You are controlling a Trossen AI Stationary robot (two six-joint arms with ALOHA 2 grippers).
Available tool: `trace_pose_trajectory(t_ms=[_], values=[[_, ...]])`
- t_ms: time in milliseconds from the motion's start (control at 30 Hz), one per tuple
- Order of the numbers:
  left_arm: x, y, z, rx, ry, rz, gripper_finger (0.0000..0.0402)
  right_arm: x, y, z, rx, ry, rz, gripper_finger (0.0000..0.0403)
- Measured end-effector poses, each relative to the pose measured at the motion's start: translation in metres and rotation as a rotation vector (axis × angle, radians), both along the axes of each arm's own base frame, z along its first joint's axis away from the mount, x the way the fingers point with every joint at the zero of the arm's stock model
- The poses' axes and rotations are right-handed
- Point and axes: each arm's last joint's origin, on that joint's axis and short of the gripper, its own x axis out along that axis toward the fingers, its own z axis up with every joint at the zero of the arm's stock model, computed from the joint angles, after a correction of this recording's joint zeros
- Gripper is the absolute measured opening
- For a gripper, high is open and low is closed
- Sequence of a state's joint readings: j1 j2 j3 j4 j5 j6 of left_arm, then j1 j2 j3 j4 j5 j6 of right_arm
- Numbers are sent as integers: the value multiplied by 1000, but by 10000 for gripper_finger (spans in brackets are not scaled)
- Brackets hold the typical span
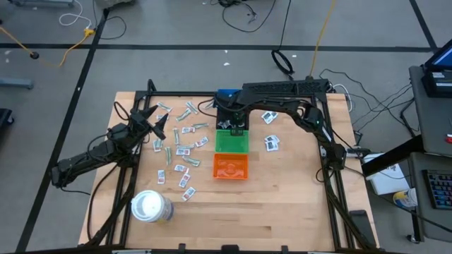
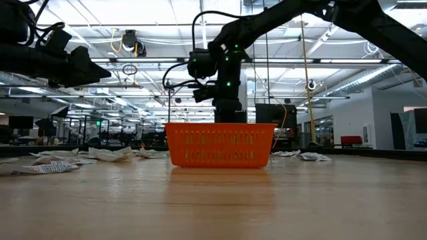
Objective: Pick & Place First Aid Supplies
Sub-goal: Put the black towelette pack into the black bin
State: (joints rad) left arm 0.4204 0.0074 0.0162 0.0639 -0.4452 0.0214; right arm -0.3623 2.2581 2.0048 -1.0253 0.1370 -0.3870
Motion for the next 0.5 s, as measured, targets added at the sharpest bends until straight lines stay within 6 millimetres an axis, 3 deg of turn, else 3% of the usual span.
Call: trace_pose_trajectory(t_ms=[133, 500], values=[[0, 0, 0, 0, 0, 0, 306, 1, -2, 1, -49, -6, -10, 41], [0, 0, 0, 0, 0, 0, 305, 1, -2, 2, -47, -11, -13, 214]])
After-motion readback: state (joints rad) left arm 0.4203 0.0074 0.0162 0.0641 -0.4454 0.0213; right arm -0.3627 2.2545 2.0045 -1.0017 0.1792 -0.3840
